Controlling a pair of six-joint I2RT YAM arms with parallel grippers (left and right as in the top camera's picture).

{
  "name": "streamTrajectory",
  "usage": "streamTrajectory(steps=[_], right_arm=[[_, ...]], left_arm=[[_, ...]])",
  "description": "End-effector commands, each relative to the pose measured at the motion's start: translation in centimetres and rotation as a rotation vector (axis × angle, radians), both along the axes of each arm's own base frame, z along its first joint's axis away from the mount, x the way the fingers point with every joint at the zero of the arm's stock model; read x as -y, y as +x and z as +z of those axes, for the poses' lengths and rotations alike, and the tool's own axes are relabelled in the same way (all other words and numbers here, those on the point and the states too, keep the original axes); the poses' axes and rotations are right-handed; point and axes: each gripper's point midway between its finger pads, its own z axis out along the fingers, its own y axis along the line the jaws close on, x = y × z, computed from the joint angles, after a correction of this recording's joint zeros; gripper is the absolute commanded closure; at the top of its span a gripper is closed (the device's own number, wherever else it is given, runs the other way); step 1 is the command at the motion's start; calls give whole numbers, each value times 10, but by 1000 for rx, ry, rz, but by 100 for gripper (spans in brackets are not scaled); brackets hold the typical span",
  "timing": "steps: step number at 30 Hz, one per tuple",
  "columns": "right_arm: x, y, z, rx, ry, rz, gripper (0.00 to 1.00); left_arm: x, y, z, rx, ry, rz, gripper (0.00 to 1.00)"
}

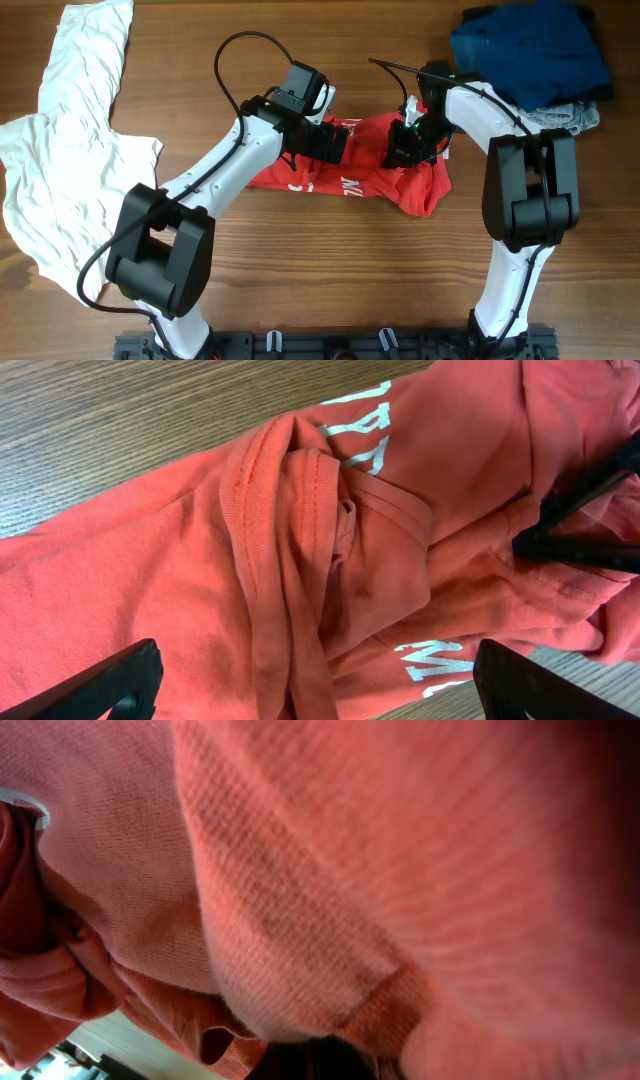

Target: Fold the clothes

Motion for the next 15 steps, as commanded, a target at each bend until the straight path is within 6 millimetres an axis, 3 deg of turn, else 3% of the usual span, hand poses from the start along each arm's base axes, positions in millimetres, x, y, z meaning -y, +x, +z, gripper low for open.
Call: streamTrajectory(steps=[1, 5, 7, 9, 11, 12, 15], right_arm=[[13, 7, -3, 43, -50, 17, 96], [14, 14, 15, 74, -46, 36, 96], [15, 21, 34, 123, -41, 33, 95], [17, 28, 57, 185, -40, 26, 88], [25, 31, 77, 238, -71, 17, 65], [32, 31, 84, 258, -104, 10, 47], [60, 28, 95, 278, -248, -19, 21]], left_arm=[[-8, 13, 14, 13, -33, 44, 0], [-34, 24, 45, 62, -55, 107, 0], [-50, 28, 61, 92, -67, 143, 0], [-72, 32, 79, 121, -76, 192, 0], [-90, 34, 88, 133, -78, 233, 0], [-99, 34, 91, 134, -76, 254, 0], [-126, 35, 89, 112, -64, 315, 0]])
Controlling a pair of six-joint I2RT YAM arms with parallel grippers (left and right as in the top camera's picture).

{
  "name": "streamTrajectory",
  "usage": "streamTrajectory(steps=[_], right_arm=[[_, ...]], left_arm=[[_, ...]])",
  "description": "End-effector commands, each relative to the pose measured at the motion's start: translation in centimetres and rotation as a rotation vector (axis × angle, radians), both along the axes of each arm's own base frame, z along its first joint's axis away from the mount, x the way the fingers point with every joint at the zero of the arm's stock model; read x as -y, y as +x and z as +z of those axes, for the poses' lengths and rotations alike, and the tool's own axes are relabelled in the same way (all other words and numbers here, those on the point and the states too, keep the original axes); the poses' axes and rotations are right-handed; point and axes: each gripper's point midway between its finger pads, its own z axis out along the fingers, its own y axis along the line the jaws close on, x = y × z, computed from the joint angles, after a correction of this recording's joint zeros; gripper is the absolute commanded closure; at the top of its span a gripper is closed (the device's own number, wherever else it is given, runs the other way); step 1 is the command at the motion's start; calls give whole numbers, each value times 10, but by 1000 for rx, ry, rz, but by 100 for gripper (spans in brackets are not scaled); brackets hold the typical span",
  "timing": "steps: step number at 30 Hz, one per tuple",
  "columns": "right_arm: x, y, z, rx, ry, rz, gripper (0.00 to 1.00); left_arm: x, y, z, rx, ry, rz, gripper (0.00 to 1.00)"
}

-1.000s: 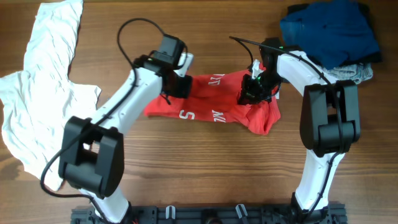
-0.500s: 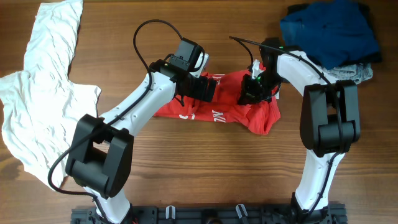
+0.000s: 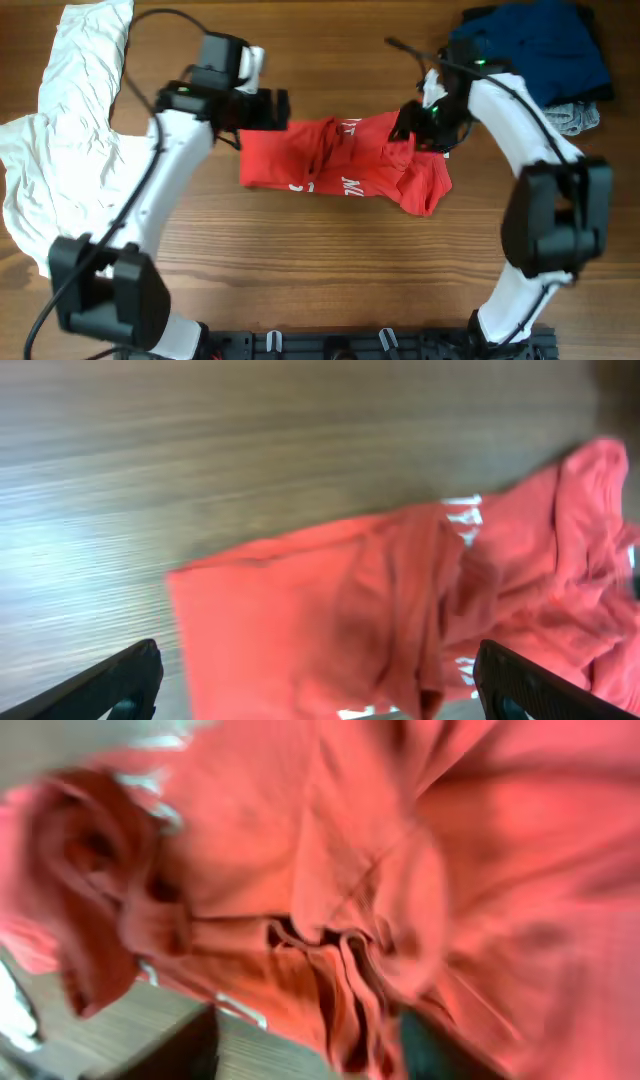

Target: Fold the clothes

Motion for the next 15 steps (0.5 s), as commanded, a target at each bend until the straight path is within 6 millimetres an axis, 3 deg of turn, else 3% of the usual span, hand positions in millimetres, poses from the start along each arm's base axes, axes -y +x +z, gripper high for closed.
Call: streamTrajectory(steps=[1, 3, 7, 15], right_arm=[[39, 4, 23, 65, -190, -52, 19], [49, -4, 14, 22, -235, -71, 15], [52, -10, -13, -18, -241, -57, 1], [52, -5, -54, 22, -246, 62, 0]], left_arm=[[-28, 4, 8, -3, -14, 73, 0], [-39, 4, 7, -16, -11, 99, 0], [-54, 4, 5, -23, 16, 135, 0], [-68, 0, 0, -38, 91, 166, 0]])
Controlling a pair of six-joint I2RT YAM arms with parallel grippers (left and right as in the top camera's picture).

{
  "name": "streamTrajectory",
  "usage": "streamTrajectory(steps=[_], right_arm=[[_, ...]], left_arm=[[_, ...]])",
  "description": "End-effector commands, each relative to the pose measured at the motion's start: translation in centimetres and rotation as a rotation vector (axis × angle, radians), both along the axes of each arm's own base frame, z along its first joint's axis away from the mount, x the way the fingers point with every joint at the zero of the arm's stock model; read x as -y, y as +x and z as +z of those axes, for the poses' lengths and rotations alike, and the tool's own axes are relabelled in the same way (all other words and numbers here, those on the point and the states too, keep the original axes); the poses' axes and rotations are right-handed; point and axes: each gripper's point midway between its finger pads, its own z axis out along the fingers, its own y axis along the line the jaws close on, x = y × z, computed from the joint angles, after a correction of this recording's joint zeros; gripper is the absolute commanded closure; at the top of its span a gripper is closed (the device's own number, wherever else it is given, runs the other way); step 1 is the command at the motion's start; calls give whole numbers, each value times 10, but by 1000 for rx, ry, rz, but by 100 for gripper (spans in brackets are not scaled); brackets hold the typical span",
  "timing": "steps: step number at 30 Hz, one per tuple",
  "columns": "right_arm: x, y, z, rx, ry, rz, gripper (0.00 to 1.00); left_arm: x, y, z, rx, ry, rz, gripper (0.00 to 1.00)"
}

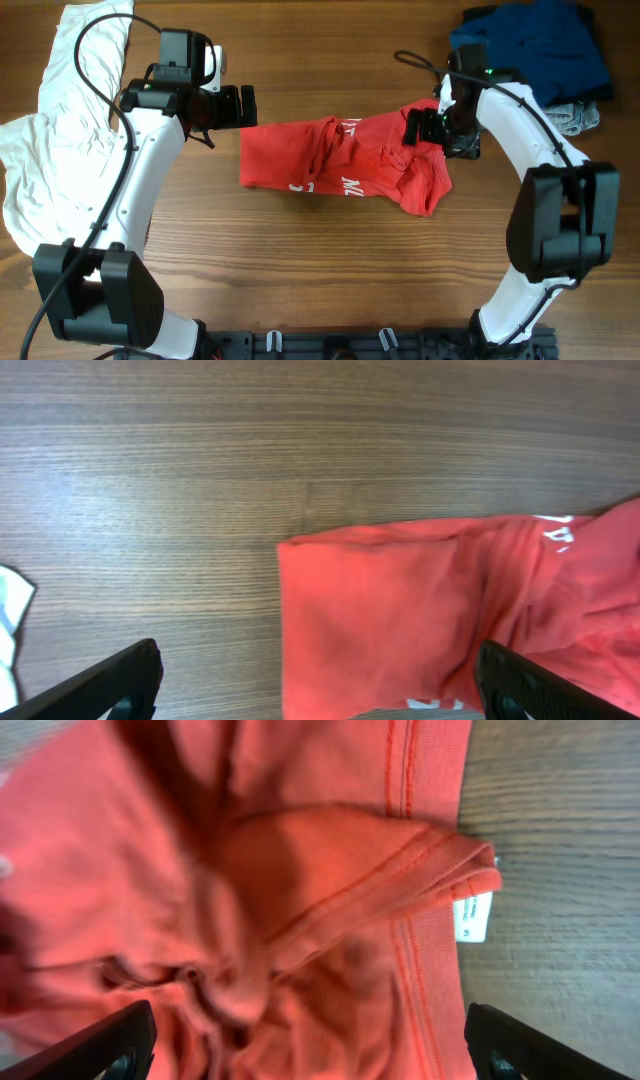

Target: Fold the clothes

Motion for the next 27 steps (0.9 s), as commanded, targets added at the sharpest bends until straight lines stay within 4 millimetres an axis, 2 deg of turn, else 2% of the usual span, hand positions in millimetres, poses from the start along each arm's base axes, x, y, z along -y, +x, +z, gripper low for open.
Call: streamTrajectory(steps=[1, 7, 10, 13, 16, 19, 21, 24, 27], right_arm=[[6, 1, -20, -4, -41, 66, 1], [17, 9, -37, 7, -108, 83, 1], [18, 7, -50, -19, -110, 84, 1], [10, -2, -63, -62, -62, 89, 0], [-14, -13, -68, -79, 84, 119, 0], [-26, -28, -74, -119, 161, 109, 1], [-31, -40, -78, -154, 194, 87, 10], [-30, -55, -86, -200, 197, 41, 37], [-30, -63, -91, -221, 195, 17, 47]], left_arm=[[-8, 1, 3, 8, 32, 21, 0], [-8, -3, 1, -12, 36, 18, 0], [-9, -4, 0, -18, 37, 19, 0], [-9, -5, 0, -22, 38, 18, 0], [-8, -5, 0, -21, 37, 18, 0], [-8, -5, 0, -21, 37, 18, 0], [-8, -5, 0, -21, 37, 18, 0], [-8, -5, 0, -21, 37, 18, 0], [-8, -5, 0, -21, 36, 18, 0]])
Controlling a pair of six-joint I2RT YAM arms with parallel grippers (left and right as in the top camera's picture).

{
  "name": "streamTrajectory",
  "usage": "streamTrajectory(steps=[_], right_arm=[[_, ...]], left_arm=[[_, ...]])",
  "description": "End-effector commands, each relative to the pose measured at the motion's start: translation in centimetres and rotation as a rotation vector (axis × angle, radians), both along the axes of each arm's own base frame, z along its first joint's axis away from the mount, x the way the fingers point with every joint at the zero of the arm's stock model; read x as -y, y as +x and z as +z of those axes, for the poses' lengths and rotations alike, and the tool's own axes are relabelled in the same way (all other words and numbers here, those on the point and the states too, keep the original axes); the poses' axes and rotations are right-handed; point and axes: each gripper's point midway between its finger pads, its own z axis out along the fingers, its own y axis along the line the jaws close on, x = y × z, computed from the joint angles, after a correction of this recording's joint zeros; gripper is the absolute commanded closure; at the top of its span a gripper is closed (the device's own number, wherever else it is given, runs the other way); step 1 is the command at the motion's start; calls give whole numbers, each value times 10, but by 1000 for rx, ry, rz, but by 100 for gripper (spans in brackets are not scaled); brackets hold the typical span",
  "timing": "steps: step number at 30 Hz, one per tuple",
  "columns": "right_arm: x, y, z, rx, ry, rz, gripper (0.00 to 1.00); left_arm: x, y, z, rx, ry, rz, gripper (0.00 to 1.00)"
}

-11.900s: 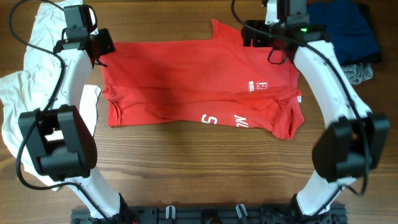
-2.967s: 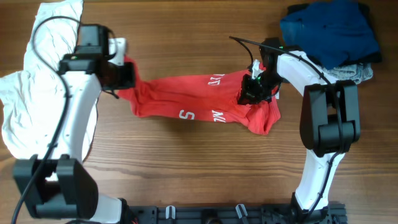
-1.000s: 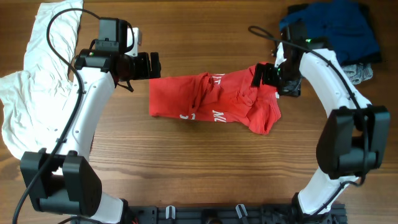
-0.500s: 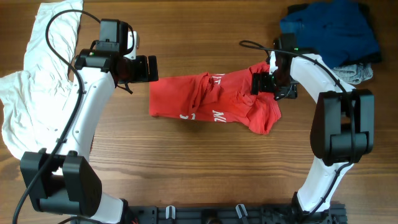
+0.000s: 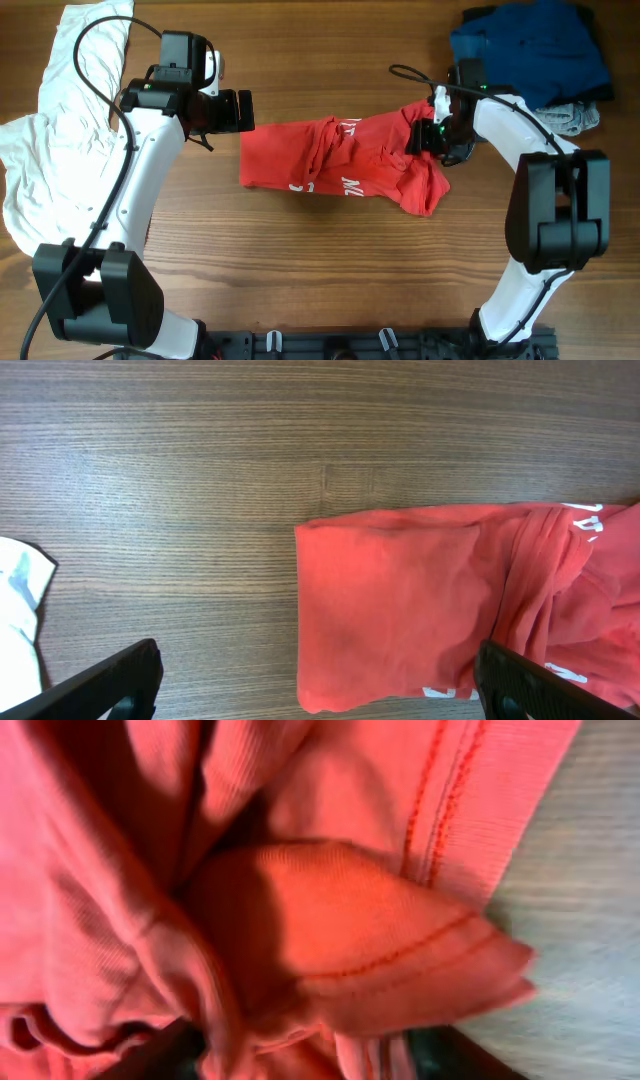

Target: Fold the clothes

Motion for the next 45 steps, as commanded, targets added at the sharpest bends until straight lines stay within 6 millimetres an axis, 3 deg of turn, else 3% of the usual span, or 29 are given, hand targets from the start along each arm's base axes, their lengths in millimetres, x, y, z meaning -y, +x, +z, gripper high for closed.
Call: streamTrajectory(steps=[1, 5, 7, 13, 19, 23, 28, 33, 38, 45], right_arm=[[-21, -64, -55, -256, 93, -39, 50], [-21, -56, -57, -231, 95, -75, 86], [-17, -50, -55, -218, 98, -104, 95], [16, -29, -31, -158, 112, -183, 96], [61, -16, 12, -61, 117, -248, 96], [68, -12, 39, -20, 89, -250, 96], [50, -5, 76, 36, 88, -198, 96], [9, -2, 116, 99, 98, -124, 96], [-43, -5, 121, 118, 64, -48, 96], [-120, -3, 130, 211, 108, 23, 96]], left_arm=[[-2, 2, 4, 11, 5, 5, 0], [-2, 1, 3, 6, 6, 5, 0], [-2, 1, 3, 6, 6, 5, 0], [-3, 0, 3, 3, 7, 5, 0], [-8, 0, 2, 2, 34, 17, 0], [-10, 0, 2, 4, 47, 24, 0], [-10, 0, 2, 4, 48, 24, 0], [-23, 2, 2, 12, 114, 54, 0], [-61, 5, 7, 32, 268, 149, 0], [-103, 7, 8, 38, 258, 259, 0]])
